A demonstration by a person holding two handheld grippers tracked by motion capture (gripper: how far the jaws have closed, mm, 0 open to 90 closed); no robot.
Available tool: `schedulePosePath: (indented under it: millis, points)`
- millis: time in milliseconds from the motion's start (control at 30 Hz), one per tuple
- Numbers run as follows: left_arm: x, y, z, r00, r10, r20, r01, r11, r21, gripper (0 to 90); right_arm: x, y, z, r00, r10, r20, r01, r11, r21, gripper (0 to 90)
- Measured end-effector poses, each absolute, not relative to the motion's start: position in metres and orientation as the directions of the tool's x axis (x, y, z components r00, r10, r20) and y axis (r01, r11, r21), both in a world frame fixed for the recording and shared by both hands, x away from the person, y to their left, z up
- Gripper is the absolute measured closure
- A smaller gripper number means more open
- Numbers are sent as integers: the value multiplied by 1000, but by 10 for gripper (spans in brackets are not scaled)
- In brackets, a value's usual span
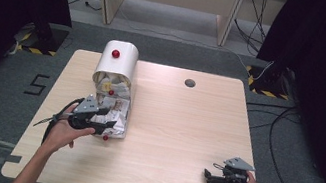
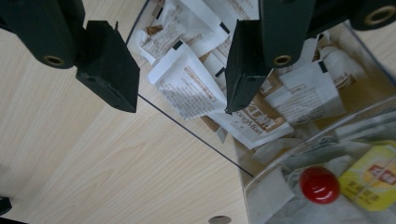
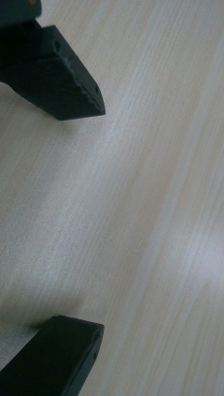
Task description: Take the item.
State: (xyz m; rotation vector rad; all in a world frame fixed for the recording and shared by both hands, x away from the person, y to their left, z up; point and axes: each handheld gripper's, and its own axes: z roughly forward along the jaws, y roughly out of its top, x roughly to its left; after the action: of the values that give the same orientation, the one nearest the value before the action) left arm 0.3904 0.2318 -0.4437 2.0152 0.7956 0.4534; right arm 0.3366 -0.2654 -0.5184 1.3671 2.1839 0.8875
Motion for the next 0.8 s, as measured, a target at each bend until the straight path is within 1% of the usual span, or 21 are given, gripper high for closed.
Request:
schedulePosePath:
  millis: [100, 267, 533, 667, 800]
  points:
    - [398, 227, -445, 729, 685, 8, 363, -396, 844, 451, 337, -265, -518, -433, 901, -12, 638, 315, 703, 7]
    - [409, 220, -448, 740, 673, -11, 377, -401, 835, 492, 337, -266, -518, -434, 901, -12, 637, 316, 703, 7]
    - [421, 210, -449, 758, 652, -29, 395, -424, 815, 522, 337, -266, -518, -434, 901, -12, 637, 317, 703, 7]
    - [427, 208, -451, 755, 655, -28, 411, -440, 798, 528, 337, -266, -518, -434, 901, -13, 637, 317, 703, 6]
    - [430, 208, -455, 734, 679, -20, 443, -456, 772, 527, 337, -266, -518, -434, 901, -12, 637, 317, 703, 6]
